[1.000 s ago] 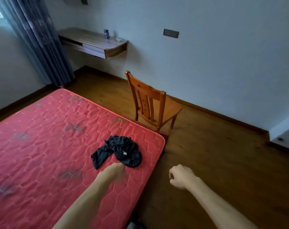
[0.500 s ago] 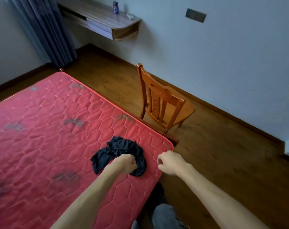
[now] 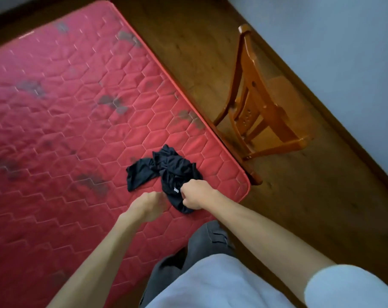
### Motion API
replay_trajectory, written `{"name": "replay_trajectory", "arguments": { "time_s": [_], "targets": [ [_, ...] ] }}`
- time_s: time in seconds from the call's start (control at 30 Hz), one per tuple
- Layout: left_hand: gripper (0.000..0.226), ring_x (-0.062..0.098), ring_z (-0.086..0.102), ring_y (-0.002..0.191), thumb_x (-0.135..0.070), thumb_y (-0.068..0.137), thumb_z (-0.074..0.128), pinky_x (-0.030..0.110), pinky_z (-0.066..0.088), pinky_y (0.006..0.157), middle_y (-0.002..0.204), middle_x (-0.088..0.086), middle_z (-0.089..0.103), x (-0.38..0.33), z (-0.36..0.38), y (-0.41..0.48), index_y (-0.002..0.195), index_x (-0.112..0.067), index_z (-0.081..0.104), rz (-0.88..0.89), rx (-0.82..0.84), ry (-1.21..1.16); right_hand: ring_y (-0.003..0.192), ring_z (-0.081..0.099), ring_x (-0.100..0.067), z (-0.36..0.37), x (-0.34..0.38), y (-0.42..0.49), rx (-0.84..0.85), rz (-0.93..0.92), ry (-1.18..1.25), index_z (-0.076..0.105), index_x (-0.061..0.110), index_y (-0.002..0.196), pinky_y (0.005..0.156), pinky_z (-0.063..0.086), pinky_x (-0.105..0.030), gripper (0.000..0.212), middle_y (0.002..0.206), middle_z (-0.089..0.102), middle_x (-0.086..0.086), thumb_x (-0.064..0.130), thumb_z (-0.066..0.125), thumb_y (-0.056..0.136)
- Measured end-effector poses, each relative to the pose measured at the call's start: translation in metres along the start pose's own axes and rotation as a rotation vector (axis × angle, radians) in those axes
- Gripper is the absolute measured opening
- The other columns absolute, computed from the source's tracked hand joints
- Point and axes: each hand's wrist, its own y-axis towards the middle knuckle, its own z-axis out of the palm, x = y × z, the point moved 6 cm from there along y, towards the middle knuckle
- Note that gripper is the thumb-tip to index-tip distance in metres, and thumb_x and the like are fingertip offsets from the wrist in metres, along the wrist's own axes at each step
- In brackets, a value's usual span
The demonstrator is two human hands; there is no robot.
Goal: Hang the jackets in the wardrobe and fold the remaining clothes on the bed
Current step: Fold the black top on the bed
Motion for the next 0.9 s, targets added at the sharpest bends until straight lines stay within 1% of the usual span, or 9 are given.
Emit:
{"name": "replay_trajectory", "arguments": {
  "time_s": [0.1,0.23,0.33,0.5,0.6,0.67,0.73,0.8,0.9],
  "targets": [
    [0.028,0.032,0.066,0.099,-0.023,0.095,0.046,0.041,0.054,0.083,0.11,0.008,0.071,0.004,0.007,0.025,0.115,-0.014,0.064,-0.079,-0.019,-0.208,0.102,0.063,-0.035,0.006,-0.007,0.033,0.057,-0.023,-0.015,0.066,0.007,0.108,0.071,0.041,-0.033,0.023,0.111,0.067,-0.015,0.014,0.053,0.09],
    [0.02,0.033,0.066,0.097,-0.022,0.091,0.049,0.044,0.055,0.082,0.105,0.012,0.073,0.003,0.036,0.075,0.099,-0.014,0.066,-0.107,0.027,-0.394,0.109,0.062,-0.034,0.032,-0.026,0.081,0.144,-0.009,-0.017,0.065,0.01,0.115,0.078,0.046,-0.034,0.028,0.118,0.065,-0.014,0.015,0.05,0.093],
    [0.031,0.03,0.064,0.108,-0.025,0.093,0.049,0.038,0.052,0.089,0.119,0.008,0.069,0.014,0.066,0.121,0.118,-0.019,0.067,-0.172,0.002,-0.482,0.112,0.061,-0.034,0.063,-0.05,0.123,0.196,0.037,0.005,0.064,0.012,0.119,0.087,0.048,-0.037,0.03,0.123,0.061,-0.014,0.018,0.051,0.093],
    [0.042,0.032,0.052,0.13,-0.028,0.096,0.051,0.036,0.046,0.101,0.163,0.013,0.017,0.035,0.117,0.195,0.138,-0.026,0.057,-0.218,0.039,-0.481,0.121,0.055,-0.037,0.111,-0.092,0.189,0.262,0.187,0.116,0.054,0.022,0.137,0.098,0.044,-0.039,0.041,0.152,0.027,-0.019,0.026,0.05,0.096],
    [0.043,0.028,0.058,0.125,-0.026,0.094,0.057,0.033,0.047,0.102,0.166,0.011,-0.007,0.046,0.134,0.223,0.137,-0.028,0.059,-0.244,0.039,-0.545,0.133,0.047,-0.036,0.132,-0.107,0.213,0.281,0.285,0.305,0.046,0.024,0.147,0.11,0.039,-0.037,0.05,0.165,-0.005,-0.015,0.032,0.05,0.097],
    [0.04,0.023,0.065,0.113,-0.019,0.095,0.057,0.021,0.046,0.095,0.163,0.012,0.022,0.053,0.136,0.237,0.135,-0.02,0.062,-0.258,-0.034,-0.667,0.138,0.042,-0.033,0.139,-0.112,0.222,0.27,0.331,0.453,0.047,0.015,0.146,0.113,0.035,-0.036,0.051,0.165,0.004,-0.011,0.03,0.051,0.097],
    [0.031,0.013,0.069,0.098,-0.011,0.094,0.057,0.008,0.045,0.079,0.129,0.004,0.067,0.06,0.128,0.237,0.122,-0.015,0.071,-0.302,-0.166,-0.824,0.131,0.049,-0.032,0.141,-0.116,0.225,0.237,0.376,0.579,0.051,0.003,0.138,0.11,0.038,-0.038,0.048,0.151,0.041,-0.016,0.024,0.052,0.095],
    [0.024,0.007,0.07,0.092,-0.007,0.093,0.06,0.013,0.05,0.082,0.103,-0.002,0.076,0.062,0.112,0.224,0.105,-0.016,0.078,-0.329,-0.291,-0.962,0.119,0.059,-0.029,0.135,-0.117,0.218,0.204,0.401,0.646,0.053,0.004,0.136,0.105,0.043,-0.038,0.049,0.128,0.063,-0.014,0.021,0.053,0.09],
    [0.02,0.003,0.071,0.09,-0.002,0.09,0.065,0.024,0.055,0.088,0.094,-0.004,0.077,0.053,0.081,0.191,0.095,-0.015,0.079,-0.262,-0.333,-1.108,0.117,0.063,-0.025,0.107,-0.112,0.194,0.144,0.371,0.659,0.059,0.015,0.134,0.103,0.047,-0.035,0.049,0.125,0.068,-0.009,0.018,0.058,0.085]
  ]
}}
